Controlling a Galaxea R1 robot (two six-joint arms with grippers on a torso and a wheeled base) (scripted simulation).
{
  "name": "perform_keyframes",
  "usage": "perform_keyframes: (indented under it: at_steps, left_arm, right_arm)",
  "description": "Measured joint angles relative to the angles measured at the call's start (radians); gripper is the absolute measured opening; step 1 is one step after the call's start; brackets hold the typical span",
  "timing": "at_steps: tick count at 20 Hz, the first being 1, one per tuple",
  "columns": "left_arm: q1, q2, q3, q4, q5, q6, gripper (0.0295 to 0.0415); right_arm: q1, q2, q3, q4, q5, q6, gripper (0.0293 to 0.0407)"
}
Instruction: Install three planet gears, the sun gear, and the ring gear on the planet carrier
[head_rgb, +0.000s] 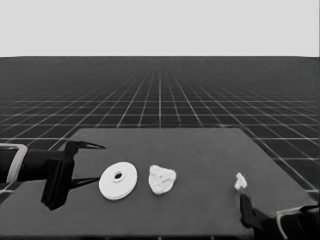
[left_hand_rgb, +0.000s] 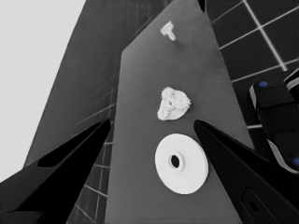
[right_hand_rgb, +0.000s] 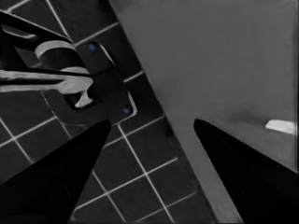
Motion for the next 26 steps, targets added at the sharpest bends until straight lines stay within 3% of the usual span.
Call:
perform_keyframes:
  at_steps: [1,2,3,4,5,8,10,11,13,20,21,26]
  left_arm:
    - [0.181,0.203,-0.062,0.481,0.42,-0.486,0.039]
    - [0.237,0.443,-0.206,0.434,0.849,-0.986,0.0405]
    - [0.243,0.577,-0.413,0.192,0.94,-1.293,0.0404]
    - [0.251,0.638,-0.589,0.029,0.908,-1.419,0.0395]
    - [0.259,0.673,-0.713,-0.068,0.879,-1.464,0.039]
    - [0.271,0.719,-0.885,-0.182,0.849,-1.483,0.0385]
    - [0.273,0.729,-0.92,-0.201,0.846,-1.48,0.0385]
    - [0.353,0.741,-0.954,-0.127,0.808,-1.468,0.0385]
    - [0.44,0.762,-1.01,-0.064,0.766,-1.446,0.0385]
    - [0.477,0.777,-1.05,-0.036,0.741,-1.43,0.0385]
    - [0.477,0.778,-1.05,-0.036,0.741,-1.43,0.0349]
    - [0.477,0.778,-1.051,-0.035,0.741,-1.43,0.0348]
  right_arm:
    - [-0.001,-0.003,0.003,-0.001,0.001,-0.002,0.0385]
    - [-0.001,-0.005,0.005,-0.002,0.001,-0.003,0.0385]
    - [-0.001,-0.006,0.006,-0.002,0.001,-0.004,0.0385]
    - [-0.001,-0.006,0.006,-0.002,0.002,-0.005,0.0385]
    - [-0.001,-0.007,0.007,-0.003,0.002,-0.005,0.0385]
    - [-0.001,-0.007,0.007,-0.003,0.002,-0.005,0.0385]
    - [-0.001,-0.007,0.007,-0.003,0.002,-0.005,0.0385]
    - [-0.001,-0.007,0.007,-0.003,0.002,-0.005,0.0385]
    - [-0.001,-0.007,0.007,-0.003,0.002,-0.005,0.0385]
    - [-0.001,-0.007,0.007,-0.003,0.002,-0.005,0.0385]
    - [-0.001,-0.007,0.007,-0.003,0.002,-0.005,0.0385]
    - [-0.001,-0.007,0.007,-0.003,0.002,-0.005,0.0385]
